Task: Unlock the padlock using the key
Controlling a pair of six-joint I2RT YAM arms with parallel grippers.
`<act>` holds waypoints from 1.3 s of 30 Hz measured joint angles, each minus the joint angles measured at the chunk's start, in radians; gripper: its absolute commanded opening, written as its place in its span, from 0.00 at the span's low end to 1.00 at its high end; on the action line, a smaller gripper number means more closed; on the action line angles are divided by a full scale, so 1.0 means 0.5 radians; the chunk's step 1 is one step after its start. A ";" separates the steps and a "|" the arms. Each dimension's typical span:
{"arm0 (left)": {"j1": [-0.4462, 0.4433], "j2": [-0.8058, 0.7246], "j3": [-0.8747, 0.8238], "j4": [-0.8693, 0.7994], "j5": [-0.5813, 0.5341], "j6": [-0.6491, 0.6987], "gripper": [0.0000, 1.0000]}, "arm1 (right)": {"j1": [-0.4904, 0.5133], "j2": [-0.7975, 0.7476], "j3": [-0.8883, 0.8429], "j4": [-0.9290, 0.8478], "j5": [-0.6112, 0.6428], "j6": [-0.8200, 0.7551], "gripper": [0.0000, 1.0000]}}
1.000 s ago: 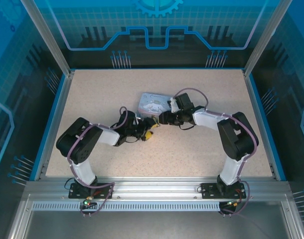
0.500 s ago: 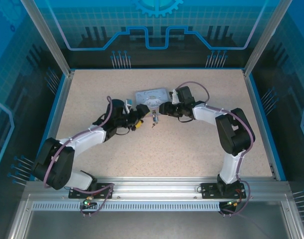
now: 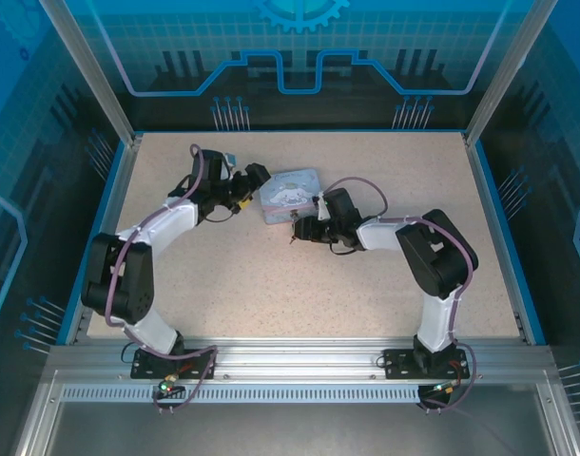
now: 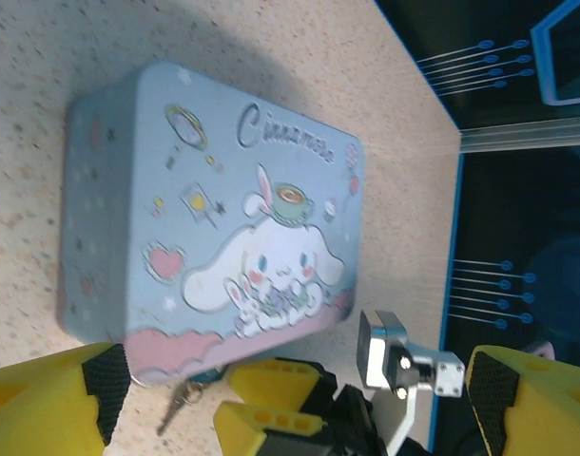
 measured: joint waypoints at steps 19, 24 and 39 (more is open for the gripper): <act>0.106 0.330 0.209 -0.111 0.003 0.093 0.96 | 0.048 0.117 0.144 -0.035 0.120 -0.096 0.36; 0.116 0.356 0.230 -0.111 0.003 0.092 0.97 | 0.065 0.130 0.169 -0.071 0.137 -0.124 0.27; 0.133 0.389 0.269 -0.114 0.000 0.108 0.99 | 0.066 0.134 0.225 -0.179 0.173 -0.124 0.02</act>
